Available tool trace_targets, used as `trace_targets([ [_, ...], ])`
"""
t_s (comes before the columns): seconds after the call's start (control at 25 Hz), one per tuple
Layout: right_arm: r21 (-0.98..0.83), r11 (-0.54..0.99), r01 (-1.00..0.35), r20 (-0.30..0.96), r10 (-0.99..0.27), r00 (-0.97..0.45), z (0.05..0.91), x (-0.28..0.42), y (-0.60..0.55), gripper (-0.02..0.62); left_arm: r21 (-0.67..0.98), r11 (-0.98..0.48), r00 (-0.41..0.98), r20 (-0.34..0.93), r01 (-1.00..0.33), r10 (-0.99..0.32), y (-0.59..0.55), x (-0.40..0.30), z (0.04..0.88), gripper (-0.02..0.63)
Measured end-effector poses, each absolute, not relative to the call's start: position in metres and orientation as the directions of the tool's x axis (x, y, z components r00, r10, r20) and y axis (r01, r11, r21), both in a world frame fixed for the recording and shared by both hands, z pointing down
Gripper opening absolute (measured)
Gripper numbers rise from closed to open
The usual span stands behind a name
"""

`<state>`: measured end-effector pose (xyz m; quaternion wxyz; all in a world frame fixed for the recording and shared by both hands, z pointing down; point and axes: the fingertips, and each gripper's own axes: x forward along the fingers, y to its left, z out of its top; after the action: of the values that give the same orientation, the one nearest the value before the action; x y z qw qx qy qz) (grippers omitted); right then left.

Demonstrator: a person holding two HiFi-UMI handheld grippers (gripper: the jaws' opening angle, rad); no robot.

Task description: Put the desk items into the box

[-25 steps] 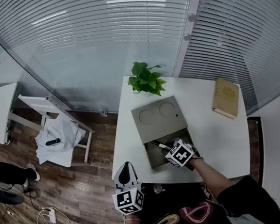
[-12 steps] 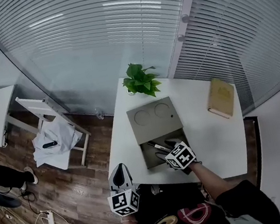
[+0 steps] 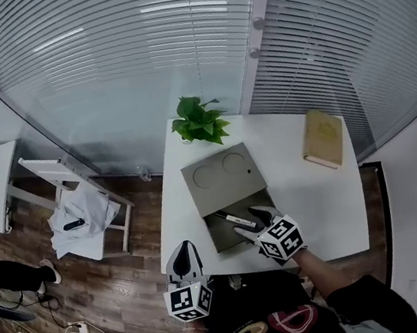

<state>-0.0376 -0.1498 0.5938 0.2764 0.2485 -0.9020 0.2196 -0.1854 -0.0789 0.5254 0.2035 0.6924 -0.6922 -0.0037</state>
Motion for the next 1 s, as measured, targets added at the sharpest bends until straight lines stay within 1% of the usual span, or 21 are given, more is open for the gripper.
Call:
trace_targets([
  [0.16, -0.275, 0.736, -0.619, 0.54, -0.414, -0.732, 0.571, -0.024, -0.159, 0.285, 0.289, -0.016, 0.093, 0.256, -0.957, -0.962, -0.09, -0.169, 0.518, 0.02],
  [0.32, -0.265, 0.691, -0.673, 0.483, -0.509, -0.713, 0.553, -0.006, -0.167, 0.239, 0.29, -0.084, 0.158, 0.24, -0.953, -0.958, -0.099, -0.15, 0.513, 0.019],
  [0.44, -0.227, 0.671, -0.706, 0.468, -0.56, -0.683, 0.547, 0.009, -0.169, 0.194, 0.287, -0.129, 0.198, 0.227, -0.949, -0.954, -0.106, -0.137, 0.51, 0.02],
  [0.56, -0.205, 0.645, -0.736, 0.465, -0.597, -0.654, 0.546, 0.023, -0.17, 0.147, 0.287, -0.167, 0.234, 0.22, -0.943, -0.947, -0.111, -0.123, 0.51, 0.02],
  [0.72, -0.195, 0.622, -0.758, 0.464, -0.623, -0.63, 0.545, 0.035, -0.166, 0.116, 0.29, -0.208, 0.277, 0.221, -0.934, -0.935, -0.116, -0.107, 0.51, 0.02],
  [0.88, -0.178, 0.588, -0.789, 0.441, -0.669, -0.598, 0.54, 0.046, -0.166, 0.05, 0.287, -0.244, 0.31, 0.215, -0.926, -0.926, -0.119, -0.095, 0.509, 0.02],
  [1.0, -0.168, 0.572, -0.803, 0.425, -0.692, -0.583, 0.536, 0.055, -0.166, 0.048, 0.286, -0.263, 0.328, 0.209, -0.921, -0.921, -0.122, -0.088, 0.509, 0.02],
])
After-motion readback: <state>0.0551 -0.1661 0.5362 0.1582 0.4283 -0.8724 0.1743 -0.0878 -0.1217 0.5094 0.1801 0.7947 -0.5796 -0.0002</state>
